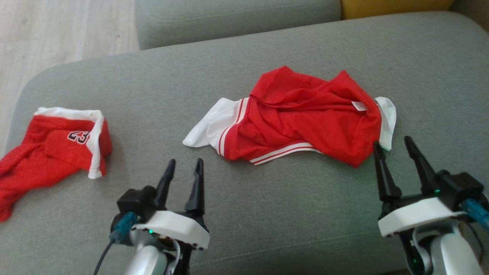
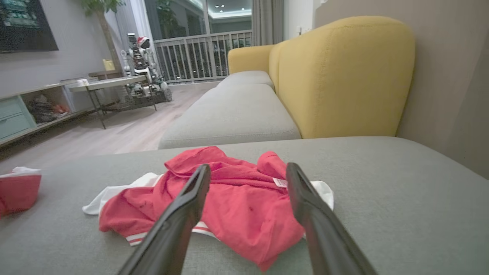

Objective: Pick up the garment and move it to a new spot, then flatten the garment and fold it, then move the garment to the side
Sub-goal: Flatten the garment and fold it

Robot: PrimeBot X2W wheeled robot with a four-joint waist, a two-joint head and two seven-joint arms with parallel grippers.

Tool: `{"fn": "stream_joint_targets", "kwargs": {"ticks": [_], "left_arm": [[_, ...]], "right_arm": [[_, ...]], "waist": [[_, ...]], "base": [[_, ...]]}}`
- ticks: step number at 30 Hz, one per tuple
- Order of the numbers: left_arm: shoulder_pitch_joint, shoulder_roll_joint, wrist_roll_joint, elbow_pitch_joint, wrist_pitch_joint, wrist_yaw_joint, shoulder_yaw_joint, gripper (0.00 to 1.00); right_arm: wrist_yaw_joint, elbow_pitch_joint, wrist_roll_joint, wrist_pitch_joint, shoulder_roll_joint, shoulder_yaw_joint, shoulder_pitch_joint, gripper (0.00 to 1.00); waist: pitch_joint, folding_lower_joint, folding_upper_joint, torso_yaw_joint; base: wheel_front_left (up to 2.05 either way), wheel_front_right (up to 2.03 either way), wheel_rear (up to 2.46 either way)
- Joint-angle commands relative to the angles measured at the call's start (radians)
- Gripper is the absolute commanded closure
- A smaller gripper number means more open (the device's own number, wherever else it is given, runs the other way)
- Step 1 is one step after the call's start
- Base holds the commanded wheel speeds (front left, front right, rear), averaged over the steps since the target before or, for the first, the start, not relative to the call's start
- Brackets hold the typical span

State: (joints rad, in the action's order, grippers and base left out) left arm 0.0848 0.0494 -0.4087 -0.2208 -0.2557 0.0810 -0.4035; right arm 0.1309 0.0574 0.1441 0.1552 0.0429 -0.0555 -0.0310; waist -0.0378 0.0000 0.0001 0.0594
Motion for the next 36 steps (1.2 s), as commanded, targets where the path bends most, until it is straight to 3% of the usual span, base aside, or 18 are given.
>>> {"fn": "stream_joint_targets", "kwargs": {"ticks": [1,5,8,13,18,25,26,27,31,36], "left_arm": [[0.050,0.001,-0.008,0.026,-0.006,-0.003,0.027,0.00],[0.082,0.001,-0.071,-0.030,-0.006,-0.022,-0.002,0.00],[0.122,0.001,-0.045,-0.116,-0.006,-0.038,-0.055,0.00],[0.214,0.001,-0.105,-0.252,-0.006,-0.014,-0.092,0.00],[0.338,0.001,-0.123,-0.424,-0.006,0.040,-0.107,0.00],[0.460,0.001,-0.130,-0.569,-0.006,0.031,-0.118,0.00],[0.470,0.001,-0.136,-0.594,-0.004,0.021,-0.127,0.17],[0.478,0.001,-0.146,-0.617,0.001,0.008,-0.134,1.00],[0.529,0.029,-0.129,-0.649,-0.004,0.009,-0.117,1.00],[0.558,0.123,-0.041,-0.557,-0.006,0.009,-0.109,1.00]], "right_arm": [[0.000,-0.047,0.004,-0.002,0.008,0.021,-0.040,0.00],[0.000,-0.097,-0.003,-0.019,0.007,0.019,-0.049,0.00],[0.000,-0.114,-0.014,-0.039,0.007,0.025,-0.058,0.00],[0.000,-0.132,-0.008,-0.043,0.007,0.034,-0.067,0.00],[0.000,-0.134,0.003,-0.025,0.007,0.023,-0.089,0.00],[0.000,-0.092,0.004,0.012,0.007,0.029,-0.111,0.00],[0.000,-0.085,0.004,0.018,0.007,0.030,-0.114,0.00],[0.000,-0.078,0.005,0.022,0.007,0.032,-0.116,0.00],[0.000,-0.056,0.009,0.034,0.007,0.023,-0.122,0.00],[0.000,-0.016,0.013,0.052,0.007,0.006,-0.126,0.00]], "waist": [[-0.010,0.0000,-0.0001,0.012],[-0.030,0.0000,-0.0001,0.049],[-0.047,0.0000,-0.0001,0.087],[-0.093,0.0000,-0.0001,0.149],[-0.148,0.0000,-0.0001,0.203],[-0.199,0.0000,-0.0001,0.250],[-0.201,0.0000,-0.0001,0.253],[-0.200,0.0000,-0.0001,0.255],[-0.186,0.0000,-0.0001,0.249],[-0.138,0.0000,-0.0001,0.221]], "base": [[0.00,0.00,0.00],[0.00,0.00,0.00],[0.00,0.00,0.00],[0.00,0.00,0.00],[0.00,0.00,0.00],[0.00,0.00,0.00],[0.00,0.00,0.00],[0.00,0.00,0.00],[0.00,0.00,0.00],[0.00,0.00,0.00]]}}
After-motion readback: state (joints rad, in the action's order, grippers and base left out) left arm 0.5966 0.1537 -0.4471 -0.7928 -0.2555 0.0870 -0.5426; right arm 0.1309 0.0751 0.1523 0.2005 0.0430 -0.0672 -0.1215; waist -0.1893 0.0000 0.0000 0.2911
